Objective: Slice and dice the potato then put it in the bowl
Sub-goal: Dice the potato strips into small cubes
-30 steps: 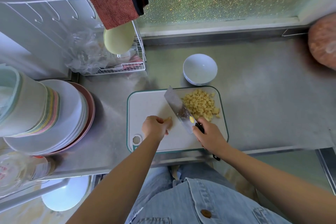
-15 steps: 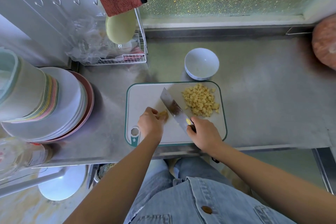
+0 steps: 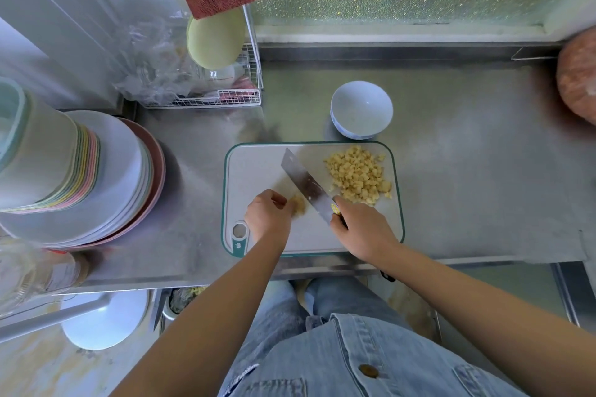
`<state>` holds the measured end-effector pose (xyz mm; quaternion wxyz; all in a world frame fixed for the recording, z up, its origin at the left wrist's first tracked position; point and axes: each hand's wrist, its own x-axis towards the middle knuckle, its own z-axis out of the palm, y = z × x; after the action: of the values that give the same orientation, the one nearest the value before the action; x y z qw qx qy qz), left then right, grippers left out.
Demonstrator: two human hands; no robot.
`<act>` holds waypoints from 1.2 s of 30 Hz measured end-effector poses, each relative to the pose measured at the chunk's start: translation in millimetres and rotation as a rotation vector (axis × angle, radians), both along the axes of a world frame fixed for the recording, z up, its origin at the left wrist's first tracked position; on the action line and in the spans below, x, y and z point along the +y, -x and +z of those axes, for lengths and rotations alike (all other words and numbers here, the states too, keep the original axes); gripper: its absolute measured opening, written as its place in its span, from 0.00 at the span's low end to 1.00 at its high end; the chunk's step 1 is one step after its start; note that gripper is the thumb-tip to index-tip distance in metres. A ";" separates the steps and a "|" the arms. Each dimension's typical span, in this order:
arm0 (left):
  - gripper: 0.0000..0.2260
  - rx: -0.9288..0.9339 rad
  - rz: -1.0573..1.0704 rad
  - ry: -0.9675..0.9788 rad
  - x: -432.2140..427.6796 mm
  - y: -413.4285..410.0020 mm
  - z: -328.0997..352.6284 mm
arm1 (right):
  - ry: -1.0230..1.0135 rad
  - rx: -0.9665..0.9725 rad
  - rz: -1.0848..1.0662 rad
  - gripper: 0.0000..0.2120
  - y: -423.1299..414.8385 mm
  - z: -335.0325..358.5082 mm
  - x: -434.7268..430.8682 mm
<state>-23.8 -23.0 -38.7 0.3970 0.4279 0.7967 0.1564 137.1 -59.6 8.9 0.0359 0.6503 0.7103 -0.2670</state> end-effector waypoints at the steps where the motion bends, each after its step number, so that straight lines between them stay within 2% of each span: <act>1: 0.07 -0.010 0.013 0.001 0.4 -0.6 0.1 | 0.003 0.003 0.012 0.06 0.5 0.7 1.0; 7: 0.05 -0.032 0.042 0.017 3.2 -3.0 1.6 | 0.045 -0.039 0.071 0.05 4.8 1.8 2.3; 16: 0.09 -0.086 0.026 0.052 8.3 0.4 1.2 | 0.127 -0.011 0.094 0.06 3.5 3.0 6.0; 21: 0.09 -0.076 0.016 0.058 9.2 -0.5 1.7 | 0.107 -0.017 0.071 0.01 10.5 -11.0 5.7; 25: 0.10 -0.079 0.016 0.057 9.7 -1.6 3.3 | 0.091 -0.027 0.050 0.08 13.2 -19.9 5.6; 31: 0.10 -0.082 0.015 0.043 6.4 0.2 5.1 | 0.043 0.017 0.032 0.11 16.3 -18.6 15.2; 36: 0.08 -0.080 0.007 0.036 3.8 0.6 5.6 | 0.037 0.032 0.059 0.05 9.0 -11.3 12.1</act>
<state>-24.4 -19.2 -33.1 0.4354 0.4113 0.7845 0.1603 128.1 -47.5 -2.4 0.0444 0.6240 0.7245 -0.2893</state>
